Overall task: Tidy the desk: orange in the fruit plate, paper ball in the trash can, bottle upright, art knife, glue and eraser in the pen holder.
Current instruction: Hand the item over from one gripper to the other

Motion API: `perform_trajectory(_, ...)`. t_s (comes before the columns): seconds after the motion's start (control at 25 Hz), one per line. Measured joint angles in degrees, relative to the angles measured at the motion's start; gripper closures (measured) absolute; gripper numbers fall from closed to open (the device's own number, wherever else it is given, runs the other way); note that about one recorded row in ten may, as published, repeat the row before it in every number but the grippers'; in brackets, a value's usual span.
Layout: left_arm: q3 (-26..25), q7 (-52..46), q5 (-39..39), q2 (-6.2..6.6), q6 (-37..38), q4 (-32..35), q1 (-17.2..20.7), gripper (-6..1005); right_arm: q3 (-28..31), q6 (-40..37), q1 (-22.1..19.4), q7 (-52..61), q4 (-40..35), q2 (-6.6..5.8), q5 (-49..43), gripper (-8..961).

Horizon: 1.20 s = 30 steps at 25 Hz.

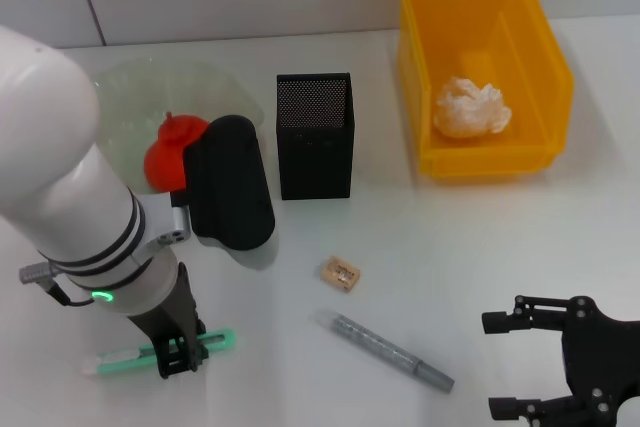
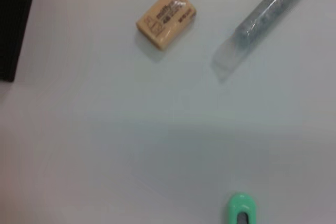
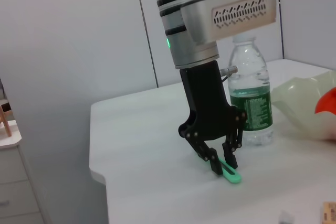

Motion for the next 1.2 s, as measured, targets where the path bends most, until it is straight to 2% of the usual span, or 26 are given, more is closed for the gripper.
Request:
perform_trajectory(0.36,-4.04,-0.29,-5.45,0.0,2.26,4.47,-0.52,804,6.52,-1.93,-0.34,-0.39,-0.22,-0.42,0.22,121)
perform_trajectory(0.44,-6.53,0.01,-10.02,0.01,2.41,6.78,-0.53,803,9.73,-3.42,-0.49,-0.87,-0.16,-0.67,0.16,121)
perform_trajectory(0.56,-7.8,0.04,-12.27,0.04,2.08,8.39,-0.48,803,11.03,-4.02,-1.06,-0.91,-0.64,-0.92,0.12,121)
perform_trajectory(0.64,-12.27,0.07,-18.74,0.13,-1.31,11.0,0.31,803,14.43,-5.4,-2.43,-2.28,-1.36,-1.26,0.22,121)
perform_trajectory(0.68,-12.27,0.07,-18.74,0.13,-1.31,11.0,0.31,803,14.43,-5.4,-2.43,-2.28,-1.36,-1.26,0.22,121)
perform_trajectory(0.8,-16.93,-0.09,-24.48,0.16,-4.41,10.68,0.96,802,17.73,-7.38,-3.3,-3.36,-1.56,-1.4,0.14,121)
perform_trajectory(0.84,-21.28,0.39,-30.81,0.3,-7.08,9.29,1.87,802,19.43,-8.72,-3.9,-3.51,-1.81,-1.52,0.12,121)
perform_trajectory(0.88,-21.28,0.39,-30.81,0.3,-7.08,9.29,1.87,802,19.43,-8.72,-3.9,-3.51,-1.81,-1.52,0.12,121)
perform_trajectory(0.96,-24.88,2.9,-37.02,0.42,-8.54,7.02,2.81,802,20.52,-9.82,-4.32,-3.62,-1.95,-1.6,0.1,121)
perform_trajectory(1.12,-28.06,7.3,-45.25,0.49,-9.01,3.04,3.92,801,21.71,-11.3,-4.63,-5.29,-2.05,-1.64,0.21,121)
perform_trajectory(1.2,-28.51,7.55,-46.85,0.51,-9.03,1.76,4.12,801,22.92,-12.26,-4.6,-9.32,-2.08,-0.99,0.37,121)
